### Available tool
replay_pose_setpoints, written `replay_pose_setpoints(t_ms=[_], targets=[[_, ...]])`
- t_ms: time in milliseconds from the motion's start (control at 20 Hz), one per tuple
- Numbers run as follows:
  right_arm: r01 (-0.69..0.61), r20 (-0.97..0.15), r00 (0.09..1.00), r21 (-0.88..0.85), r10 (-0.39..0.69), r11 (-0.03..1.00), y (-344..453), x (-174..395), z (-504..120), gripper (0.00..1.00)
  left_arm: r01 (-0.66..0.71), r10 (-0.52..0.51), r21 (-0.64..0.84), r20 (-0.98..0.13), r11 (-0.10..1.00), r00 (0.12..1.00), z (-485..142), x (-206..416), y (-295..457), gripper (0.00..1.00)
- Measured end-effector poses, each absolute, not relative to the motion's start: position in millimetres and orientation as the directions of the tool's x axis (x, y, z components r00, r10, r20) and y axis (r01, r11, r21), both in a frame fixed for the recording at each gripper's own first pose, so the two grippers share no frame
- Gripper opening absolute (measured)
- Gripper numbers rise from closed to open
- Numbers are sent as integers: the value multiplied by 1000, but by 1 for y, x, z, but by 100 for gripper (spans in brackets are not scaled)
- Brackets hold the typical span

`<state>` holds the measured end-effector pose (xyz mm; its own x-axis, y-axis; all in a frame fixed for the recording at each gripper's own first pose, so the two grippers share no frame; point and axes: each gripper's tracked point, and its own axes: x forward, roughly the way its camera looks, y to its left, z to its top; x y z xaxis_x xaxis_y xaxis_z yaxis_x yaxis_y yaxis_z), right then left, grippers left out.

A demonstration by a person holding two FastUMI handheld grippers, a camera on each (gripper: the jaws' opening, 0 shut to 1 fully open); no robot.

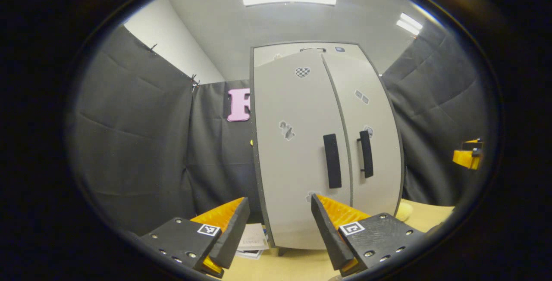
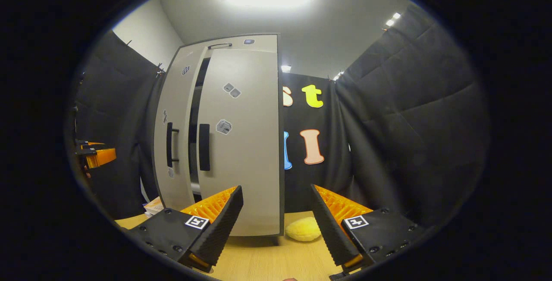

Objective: Grasp the bottle in the cabinet with the left hand and place it on the coaster, then close the right door with the right hand and the left door with the left hand.

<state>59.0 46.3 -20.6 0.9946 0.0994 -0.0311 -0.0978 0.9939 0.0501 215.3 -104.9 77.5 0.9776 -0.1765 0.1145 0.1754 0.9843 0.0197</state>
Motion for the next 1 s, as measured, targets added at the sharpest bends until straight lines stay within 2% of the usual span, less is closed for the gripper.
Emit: replay_pose_setpoints(t_ms=[50,100,450,1000], targets=[[-111,-30,993,56,113,992,51,58,-22,98,176,-178,23,111,984,978,73,206,-101,91],[-124,-27,992,62,126,990,57,57,-22,98,175,-177,24,108,984,978,68,197,-98,84],[-178,-20,983,73,180,981,80,45,-26,98,106,-106,6,63,994,992,34,164,-72,85],[-199,9,980,80,199,977,90,42,-16,98,94,-93,-5,49,996,994,24,166,-67,84]])
